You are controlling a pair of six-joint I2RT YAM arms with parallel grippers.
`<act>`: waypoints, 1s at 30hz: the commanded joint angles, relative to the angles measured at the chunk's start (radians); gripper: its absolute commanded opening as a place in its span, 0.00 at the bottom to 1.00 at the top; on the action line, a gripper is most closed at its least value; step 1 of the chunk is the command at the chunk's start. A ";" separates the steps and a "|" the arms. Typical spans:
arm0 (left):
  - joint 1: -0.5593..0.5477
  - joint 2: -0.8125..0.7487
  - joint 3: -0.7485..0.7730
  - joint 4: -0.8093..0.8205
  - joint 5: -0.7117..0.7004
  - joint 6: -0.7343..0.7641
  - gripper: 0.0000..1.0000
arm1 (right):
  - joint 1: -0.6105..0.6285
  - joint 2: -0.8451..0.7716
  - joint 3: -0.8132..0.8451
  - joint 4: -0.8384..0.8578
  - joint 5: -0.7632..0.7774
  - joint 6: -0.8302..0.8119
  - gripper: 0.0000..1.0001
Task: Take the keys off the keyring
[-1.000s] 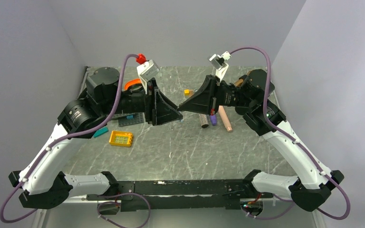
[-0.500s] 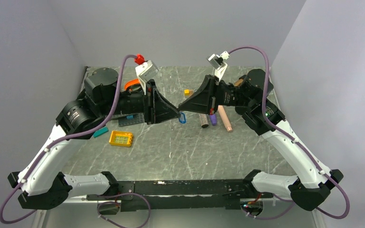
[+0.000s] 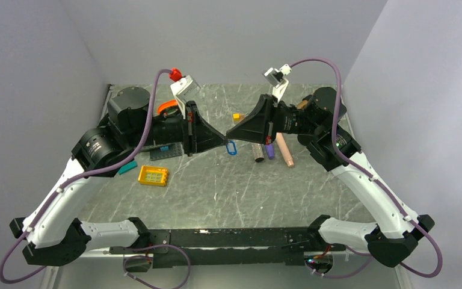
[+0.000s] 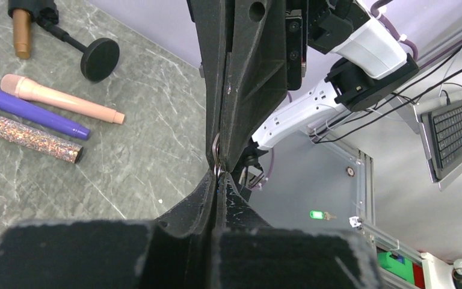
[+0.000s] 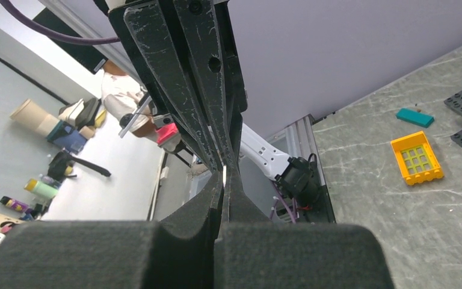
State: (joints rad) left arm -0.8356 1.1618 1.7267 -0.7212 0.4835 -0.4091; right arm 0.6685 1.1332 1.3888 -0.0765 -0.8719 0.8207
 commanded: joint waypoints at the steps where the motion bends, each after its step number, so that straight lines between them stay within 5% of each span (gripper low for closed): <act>1: -0.004 -0.032 -0.049 0.083 -0.086 -0.028 0.00 | 0.012 0.000 0.009 0.059 -0.014 0.024 0.00; 30: -0.004 0.076 0.188 -0.142 0.081 0.118 0.00 | 0.017 0.009 0.072 -0.137 -0.214 -0.155 0.00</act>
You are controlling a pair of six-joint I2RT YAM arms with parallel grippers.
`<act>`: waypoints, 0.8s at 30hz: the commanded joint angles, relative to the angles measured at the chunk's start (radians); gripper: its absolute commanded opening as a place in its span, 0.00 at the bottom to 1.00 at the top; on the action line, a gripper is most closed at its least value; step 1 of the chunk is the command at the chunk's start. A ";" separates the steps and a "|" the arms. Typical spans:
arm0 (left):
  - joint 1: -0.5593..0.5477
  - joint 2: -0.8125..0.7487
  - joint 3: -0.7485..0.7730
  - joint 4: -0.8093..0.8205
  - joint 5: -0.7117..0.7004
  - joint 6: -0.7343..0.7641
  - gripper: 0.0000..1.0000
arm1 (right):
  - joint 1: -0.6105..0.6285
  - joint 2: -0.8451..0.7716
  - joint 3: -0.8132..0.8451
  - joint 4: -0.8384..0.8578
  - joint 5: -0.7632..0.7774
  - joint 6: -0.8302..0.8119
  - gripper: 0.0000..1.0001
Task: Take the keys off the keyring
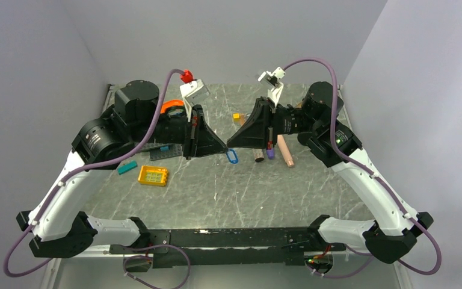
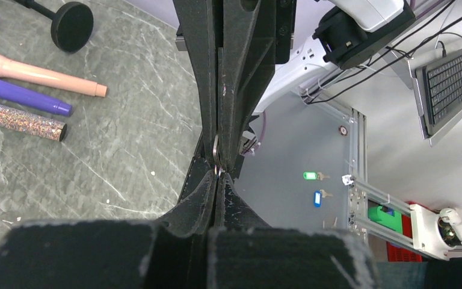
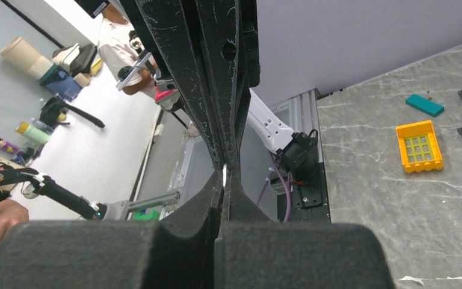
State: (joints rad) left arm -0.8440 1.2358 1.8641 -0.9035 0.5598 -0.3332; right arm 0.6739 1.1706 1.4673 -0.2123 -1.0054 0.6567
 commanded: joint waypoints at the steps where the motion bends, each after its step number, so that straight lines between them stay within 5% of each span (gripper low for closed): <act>1: 0.004 0.001 0.046 0.050 0.003 0.037 0.00 | 0.012 -0.034 -0.019 0.018 -0.073 0.018 0.00; 13: -0.005 -0.132 -0.163 0.389 -0.200 -0.143 0.00 | 0.012 -0.099 -0.139 0.317 0.247 0.170 0.00; 24: -0.132 -0.157 -0.195 0.568 -0.476 -0.151 0.00 | 0.013 -0.006 -0.074 0.526 0.272 0.271 0.00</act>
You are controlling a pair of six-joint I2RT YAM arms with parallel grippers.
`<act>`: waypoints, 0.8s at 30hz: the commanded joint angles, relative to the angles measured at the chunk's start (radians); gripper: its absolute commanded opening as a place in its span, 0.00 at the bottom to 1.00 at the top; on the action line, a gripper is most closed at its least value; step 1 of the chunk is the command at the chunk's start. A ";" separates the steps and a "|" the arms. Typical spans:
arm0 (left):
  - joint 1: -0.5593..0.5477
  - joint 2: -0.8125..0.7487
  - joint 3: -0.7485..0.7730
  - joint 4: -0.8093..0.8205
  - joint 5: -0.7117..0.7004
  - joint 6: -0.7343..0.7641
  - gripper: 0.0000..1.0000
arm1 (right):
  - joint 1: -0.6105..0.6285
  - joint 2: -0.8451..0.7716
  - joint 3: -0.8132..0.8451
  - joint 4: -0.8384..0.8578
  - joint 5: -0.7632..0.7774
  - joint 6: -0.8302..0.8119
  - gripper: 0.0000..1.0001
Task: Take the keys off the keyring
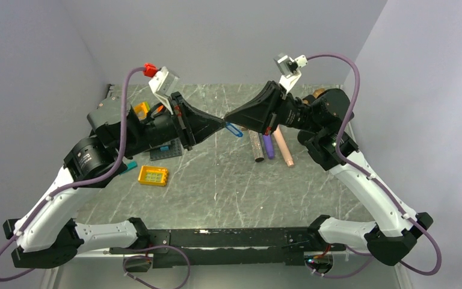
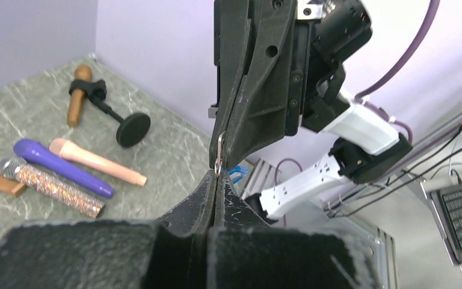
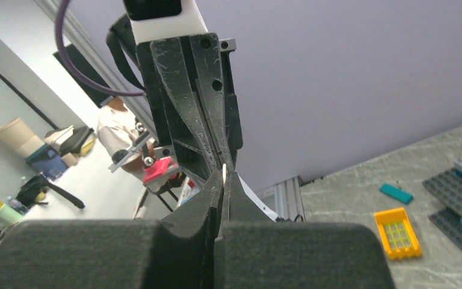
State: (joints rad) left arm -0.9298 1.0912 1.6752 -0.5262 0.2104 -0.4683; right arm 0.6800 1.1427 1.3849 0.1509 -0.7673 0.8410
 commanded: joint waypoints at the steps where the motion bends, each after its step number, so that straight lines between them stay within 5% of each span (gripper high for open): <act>1: -0.054 -0.011 -0.009 0.205 -0.144 -0.020 0.00 | 0.007 0.027 0.005 0.193 0.034 0.105 0.00; 18: -0.133 0.004 -0.022 0.263 -0.305 -0.003 0.00 | 0.007 -0.001 -0.024 0.199 0.031 0.116 0.00; 20: -0.134 0.003 0.005 0.201 -0.286 0.021 0.11 | 0.007 -0.022 -0.035 0.152 0.034 0.088 0.00; 24: -0.132 -0.021 0.043 0.071 -0.227 0.073 0.53 | 0.006 -0.081 -0.058 -0.041 0.053 -0.017 0.00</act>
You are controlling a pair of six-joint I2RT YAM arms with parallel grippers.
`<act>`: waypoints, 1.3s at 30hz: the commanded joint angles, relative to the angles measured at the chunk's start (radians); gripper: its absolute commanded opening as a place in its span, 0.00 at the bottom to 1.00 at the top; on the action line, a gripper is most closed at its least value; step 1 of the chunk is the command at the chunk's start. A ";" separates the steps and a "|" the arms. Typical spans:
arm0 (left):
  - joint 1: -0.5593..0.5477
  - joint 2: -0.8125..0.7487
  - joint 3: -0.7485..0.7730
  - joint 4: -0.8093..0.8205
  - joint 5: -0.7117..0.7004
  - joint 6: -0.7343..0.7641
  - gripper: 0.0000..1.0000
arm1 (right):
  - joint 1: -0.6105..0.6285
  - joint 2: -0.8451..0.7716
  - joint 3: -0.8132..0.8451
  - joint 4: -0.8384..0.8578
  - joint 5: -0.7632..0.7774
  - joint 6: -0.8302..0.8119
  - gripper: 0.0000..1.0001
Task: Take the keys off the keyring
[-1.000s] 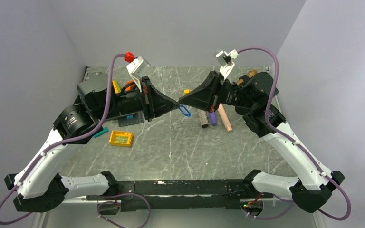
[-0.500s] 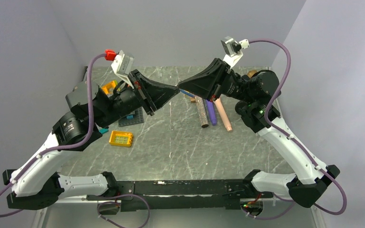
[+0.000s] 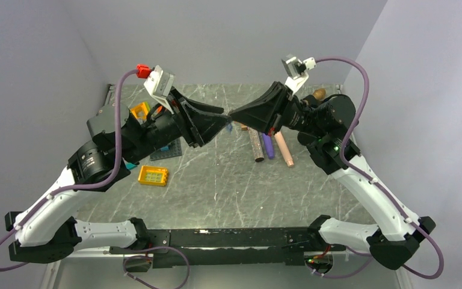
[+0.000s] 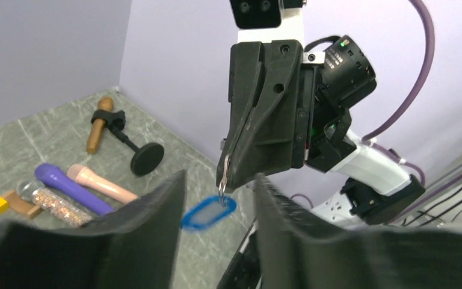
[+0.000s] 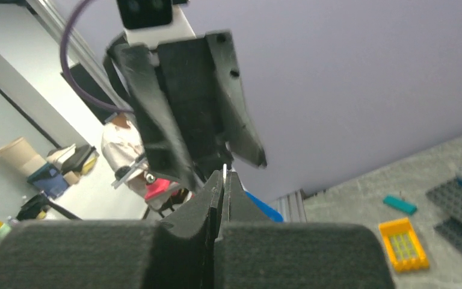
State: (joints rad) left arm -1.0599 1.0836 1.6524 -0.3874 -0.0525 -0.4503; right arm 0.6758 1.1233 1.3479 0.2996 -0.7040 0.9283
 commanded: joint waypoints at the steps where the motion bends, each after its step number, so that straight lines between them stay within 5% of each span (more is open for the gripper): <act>1: 0.002 -0.013 0.085 -0.112 0.057 0.071 0.62 | 0.009 -0.073 -0.016 -0.264 -0.002 -0.145 0.00; 7: 0.068 0.037 0.254 -0.390 0.230 0.145 0.83 | 0.008 -0.132 -0.005 -0.545 0.039 -0.285 0.00; 11: 0.188 0.065 0.315 -0.503 0.411 0.155 0.87 | 0.007 -0.132 0.030 -0.616 -0.002 -0.320 0.00; 18: 0.280 0.094 0.279 -0.452 0.662 0.118 0.74 | 0.007 -0.117 0.012 -0.477 -0.213 -0.206 0.00; 24: 0.322 0.112 0.254 -0.353 0.767 0.063 0.66 | 0.007 -0.104 0.023 -0.399 -0.210 -0.132 0.00; 39: 0.327 0.131 0.218 -0.307 0.804 0.035 0.43 | 0.008 -0.106 0.027 -0.375 -0.157 -0.097 0.00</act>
State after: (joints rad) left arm -0.7361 1.2148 1.8812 -0.7521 0.7174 -0.3981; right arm 0.6819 1.0267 1.3396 -0.1188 -0.8787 0.8162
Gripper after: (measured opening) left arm 0.445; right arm 0.011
